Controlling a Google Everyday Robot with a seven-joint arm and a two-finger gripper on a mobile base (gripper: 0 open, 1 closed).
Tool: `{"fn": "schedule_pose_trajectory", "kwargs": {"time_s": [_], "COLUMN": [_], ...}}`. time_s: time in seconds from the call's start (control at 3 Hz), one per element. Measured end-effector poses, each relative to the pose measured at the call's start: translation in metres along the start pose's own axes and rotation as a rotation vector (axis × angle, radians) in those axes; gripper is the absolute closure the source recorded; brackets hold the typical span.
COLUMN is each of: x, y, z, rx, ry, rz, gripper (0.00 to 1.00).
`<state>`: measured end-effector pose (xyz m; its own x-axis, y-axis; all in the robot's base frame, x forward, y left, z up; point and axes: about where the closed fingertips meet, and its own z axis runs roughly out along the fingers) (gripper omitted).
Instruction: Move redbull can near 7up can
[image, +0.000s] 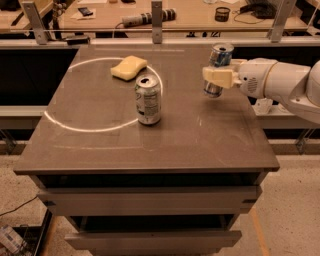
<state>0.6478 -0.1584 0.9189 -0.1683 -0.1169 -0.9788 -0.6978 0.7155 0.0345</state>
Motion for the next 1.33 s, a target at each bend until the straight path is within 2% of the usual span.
{"fn": "schedule_pose_trajectory", "kwargs": {"time_s": [0.33, 0.67, 1.0, 1.33], "x": [0.003, 0.003, 0.010, 0.017], "y": [0.052, 0.090, 0.117, 0.128], "z": [-0.015, -0.020, -0.011, 0.003], "rx": [-0.085, -0.152, -0.212, -0.238], "ry": [0.011, 0.002, -0.016, -0.047], "rz": [-0.035, -0.075, -0.111, -0.138], "gripper": [1.00, 1.00, 1.00, 1.00]}}
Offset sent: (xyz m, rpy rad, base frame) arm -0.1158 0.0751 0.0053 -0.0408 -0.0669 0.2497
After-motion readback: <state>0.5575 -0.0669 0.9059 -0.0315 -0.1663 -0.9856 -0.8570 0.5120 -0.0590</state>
